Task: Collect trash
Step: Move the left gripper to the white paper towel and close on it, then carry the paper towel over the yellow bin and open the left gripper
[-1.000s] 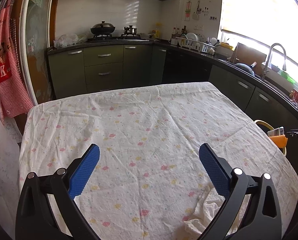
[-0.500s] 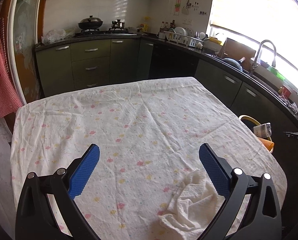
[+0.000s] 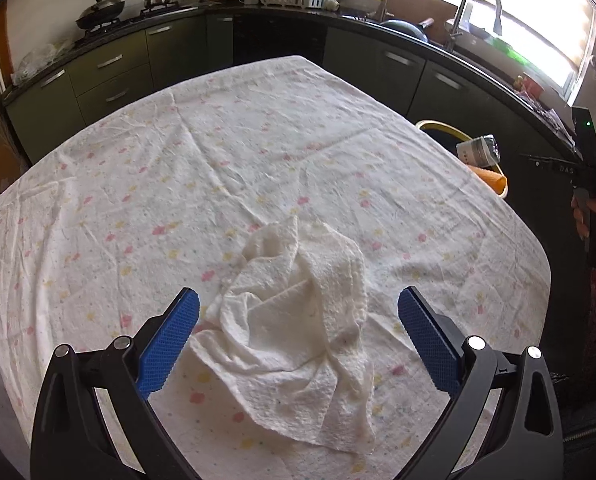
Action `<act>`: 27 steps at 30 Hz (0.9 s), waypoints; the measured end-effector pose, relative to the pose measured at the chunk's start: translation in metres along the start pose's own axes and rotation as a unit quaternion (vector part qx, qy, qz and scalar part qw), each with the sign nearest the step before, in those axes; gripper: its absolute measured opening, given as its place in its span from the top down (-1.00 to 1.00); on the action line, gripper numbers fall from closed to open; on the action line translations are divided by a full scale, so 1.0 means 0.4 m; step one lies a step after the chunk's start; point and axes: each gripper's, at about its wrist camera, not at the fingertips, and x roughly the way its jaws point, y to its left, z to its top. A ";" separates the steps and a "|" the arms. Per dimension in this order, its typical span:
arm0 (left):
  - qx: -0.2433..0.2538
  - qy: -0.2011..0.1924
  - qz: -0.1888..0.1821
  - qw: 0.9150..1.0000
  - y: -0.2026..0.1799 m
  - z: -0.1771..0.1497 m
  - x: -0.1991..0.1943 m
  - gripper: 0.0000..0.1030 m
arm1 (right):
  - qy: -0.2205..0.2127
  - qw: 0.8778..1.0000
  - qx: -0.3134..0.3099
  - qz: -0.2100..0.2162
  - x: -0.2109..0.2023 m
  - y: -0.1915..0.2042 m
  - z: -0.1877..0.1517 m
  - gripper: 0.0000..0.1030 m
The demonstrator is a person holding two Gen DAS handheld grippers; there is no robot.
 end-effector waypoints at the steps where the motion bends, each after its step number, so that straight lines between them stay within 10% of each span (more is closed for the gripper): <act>1: 0.001 0.006 0.001 1.000 -0.004 -0.003 0.011 -0.91 | 0.001 1.000 0.000 0.002 0.002 -0.001 -0.002 -0.15; 11: 0.007 0.019 0.045 0.999 -0.012 0.004 0.061 -0.86 | 0.005 1.000 0.007 0.013 0.012 -0.016 -0.017 -0.17; 27: -0.011 0.032 0.059 0.998 -0.003 0.008 0.064 0.20 | 0.007 1.000 0.006 0.024 0.016 -0.014 -0.024 -0.19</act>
